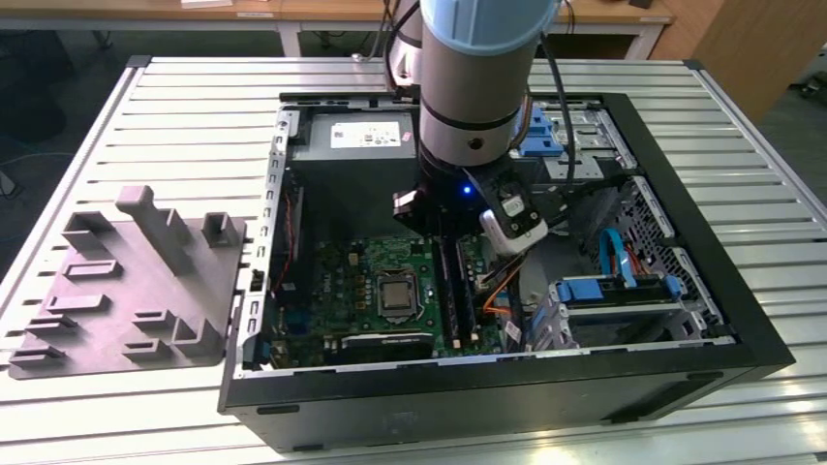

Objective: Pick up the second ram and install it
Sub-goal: 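Press down the second ram until it locks into place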

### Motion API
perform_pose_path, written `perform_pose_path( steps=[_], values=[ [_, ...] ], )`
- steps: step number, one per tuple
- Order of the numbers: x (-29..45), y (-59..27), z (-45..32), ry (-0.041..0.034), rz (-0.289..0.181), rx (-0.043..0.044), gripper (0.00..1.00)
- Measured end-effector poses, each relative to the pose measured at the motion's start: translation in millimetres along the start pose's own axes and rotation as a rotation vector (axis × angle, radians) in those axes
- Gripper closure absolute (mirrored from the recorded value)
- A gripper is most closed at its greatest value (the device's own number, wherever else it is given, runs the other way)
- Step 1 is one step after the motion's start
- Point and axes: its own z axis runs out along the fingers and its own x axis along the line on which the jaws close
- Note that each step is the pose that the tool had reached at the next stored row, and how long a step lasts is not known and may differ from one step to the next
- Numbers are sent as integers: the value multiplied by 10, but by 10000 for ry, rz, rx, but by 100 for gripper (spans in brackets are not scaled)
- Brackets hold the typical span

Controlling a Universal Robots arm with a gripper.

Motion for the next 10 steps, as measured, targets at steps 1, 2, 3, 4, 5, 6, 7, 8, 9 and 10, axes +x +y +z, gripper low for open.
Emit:
perform_pose_path(
  steps=[1, 2, 3, 4, 5, 6, 7, 8, 9, 10],
  values=[
    [1, 19, 2, 0, 0, 0, 90],
    [1, 37, 5, 0, -1, 1, 90],
    [2, 52, 7, 0, 0, 0, 90],
    [2, 64, 9, 0, 0, 0, 90],
    [2, 75, 11, 0, -1, 0, 90],
    [3, 86, 12, 0, 0, 0, 90],
    [3, 99, 14, 0, 0, 0, 90],
    [4, 118, 17, 0, 0, 0, 90],
    [4, 136, 19, 0, 0, 0, 90],
    [5, 151, 21, 0, 0, 0, 90]
  ],
)
